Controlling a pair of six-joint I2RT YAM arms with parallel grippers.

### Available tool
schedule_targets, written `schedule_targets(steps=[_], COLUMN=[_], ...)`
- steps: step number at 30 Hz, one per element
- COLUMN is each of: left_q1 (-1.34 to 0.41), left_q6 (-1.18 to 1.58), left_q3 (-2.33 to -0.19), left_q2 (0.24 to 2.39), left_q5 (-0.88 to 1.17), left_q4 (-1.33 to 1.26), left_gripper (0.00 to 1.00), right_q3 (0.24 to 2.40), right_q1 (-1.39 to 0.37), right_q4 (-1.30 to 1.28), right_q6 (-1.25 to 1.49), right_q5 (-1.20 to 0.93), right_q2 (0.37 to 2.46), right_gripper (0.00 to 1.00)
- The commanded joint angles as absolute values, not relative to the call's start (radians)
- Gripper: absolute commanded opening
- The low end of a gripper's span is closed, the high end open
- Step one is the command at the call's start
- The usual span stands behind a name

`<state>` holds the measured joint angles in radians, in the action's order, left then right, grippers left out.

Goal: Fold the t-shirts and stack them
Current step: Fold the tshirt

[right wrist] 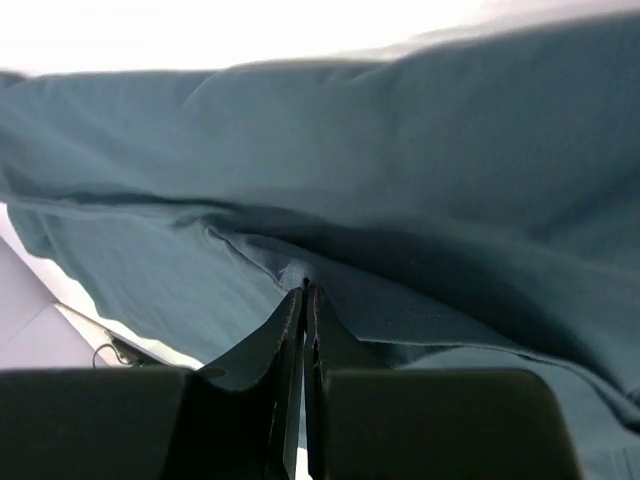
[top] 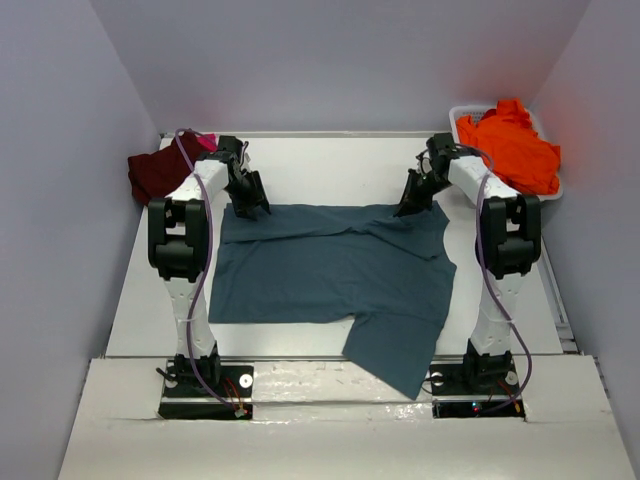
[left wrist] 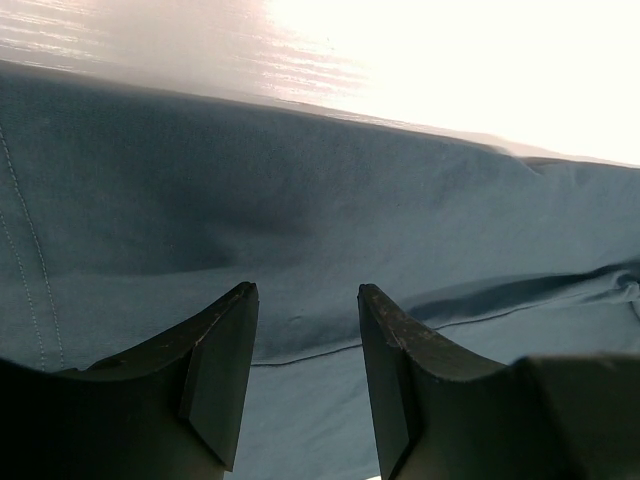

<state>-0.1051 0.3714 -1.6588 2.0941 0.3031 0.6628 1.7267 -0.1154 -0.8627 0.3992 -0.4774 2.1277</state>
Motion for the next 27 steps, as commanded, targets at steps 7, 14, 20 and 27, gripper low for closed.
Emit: schedule_targets(steps=[7, 14, 20, 27], left_q1=[-0.106, -0.106, -0.106, -0.106], left_q6=[0.35, 0.342, 0.341, 0.334], left_q3=[-1.647, -1.658, -1.66, -1.658], left_q2=[2.045, 2.046, 2.046, 2.045], left_q5=[0.313, 0.314, 0.316, 0.313], left_q4=[0.661, 0.67, 0.67, 0.675], left_gripper=[0.56, 0.56, 0.55, 0.55], right_q3=[1.648, 1.585, 1.537, 1.477], right_q1=[-0.17, -0.213, -0.255, -0.285], right_q4=[-0.905, -0.923, -0.934, -0.931], right_q6=[0.362, 0.347, 0.333, 0.337], right_q5=[-0.538, -0.563, -0.561, -0.568], right_q2=[1.976, 1.933, 1.911, 1.87], right_gripper=[0.07, 0.07, 0.07, 0.07])
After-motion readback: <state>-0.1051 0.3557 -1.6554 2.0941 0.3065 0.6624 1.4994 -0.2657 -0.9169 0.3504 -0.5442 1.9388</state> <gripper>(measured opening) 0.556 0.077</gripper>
